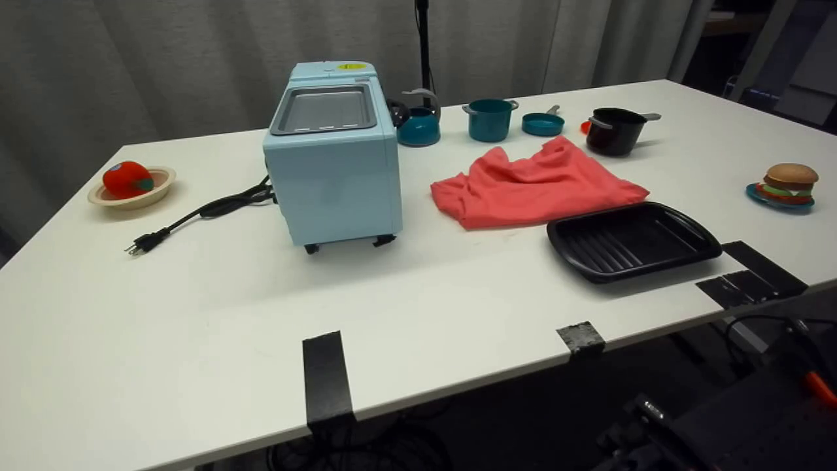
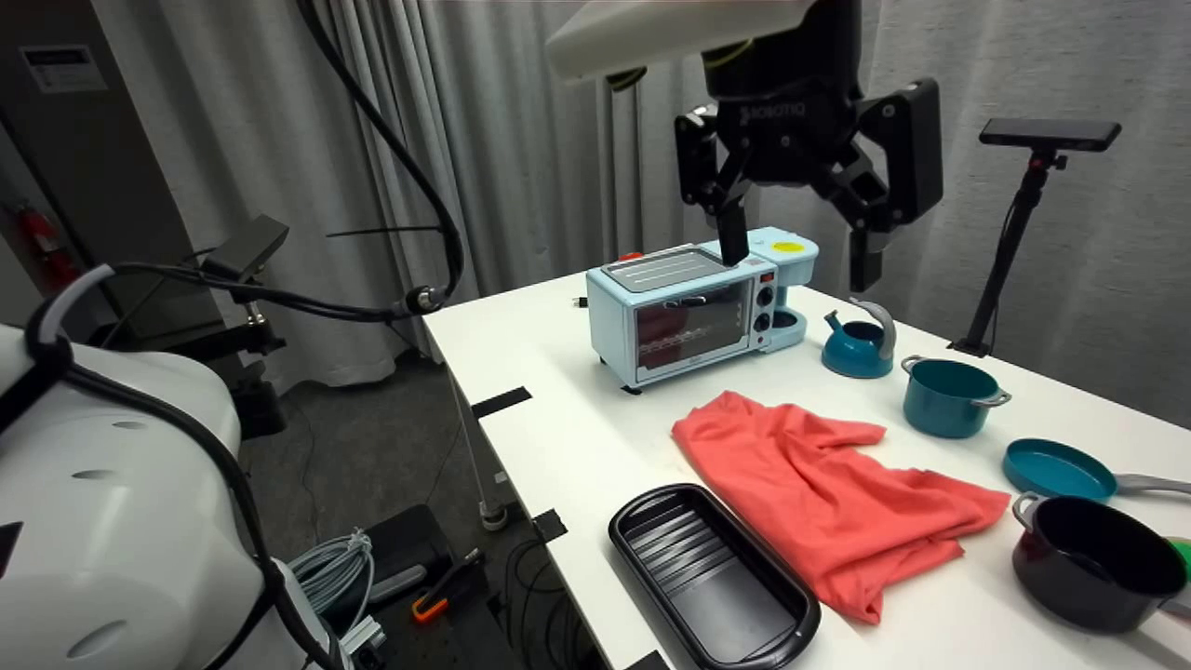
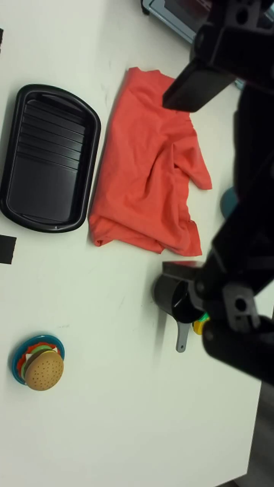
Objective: Fold the shirt
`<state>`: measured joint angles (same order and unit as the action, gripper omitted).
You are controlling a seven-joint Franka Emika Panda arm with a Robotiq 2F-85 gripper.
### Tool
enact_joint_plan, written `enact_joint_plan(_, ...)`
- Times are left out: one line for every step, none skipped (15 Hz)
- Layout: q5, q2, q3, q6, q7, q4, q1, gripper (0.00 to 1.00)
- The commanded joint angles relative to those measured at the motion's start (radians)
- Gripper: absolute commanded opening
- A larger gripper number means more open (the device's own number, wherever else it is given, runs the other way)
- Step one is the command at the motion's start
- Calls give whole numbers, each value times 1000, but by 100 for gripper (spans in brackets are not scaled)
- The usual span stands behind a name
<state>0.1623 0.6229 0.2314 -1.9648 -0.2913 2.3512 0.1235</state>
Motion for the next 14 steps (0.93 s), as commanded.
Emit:
enact_joint_plan(-2,-1,-2,2,-1,-2,3,100)
enact_joint_plan(-2,-1,-2,2,-1,-2,3,100)
enact_joint_plan(-2,-1,-2,2,-1,-2,3,100)
enact_joint_plan(-2,-1,-2,2,-1,-2,3,100)
enact_joint_plan(-2,-1,-2,2,-1,-2,3,100)
enact_joint_plan(-2,-1,-2,2,-1,-2,3,100)
enact_joint_plan(-2,-1,-2,2,-1,-2,3,100)
enact_joint_plan(-26,-56,12,15,-81,-103,-43,100)
enact_joint_plan(-29,-102,-1,60,-128,-199,-74,100)
enact_joint_plan(-8,-16,-3,3,-56,-44,-20,100)
enact_joint_plan(-11,-35,-6,12,-81,-92,-39,100)
enact_joint_plan(-13,-55,-10,25,-90,-133,-52,100)
enact_joint_plan(-14,-72,-14,32,-93,-158,-59,100)
enact_joint_plan(-14,-84,-16,34,-95,-170,-61,100)
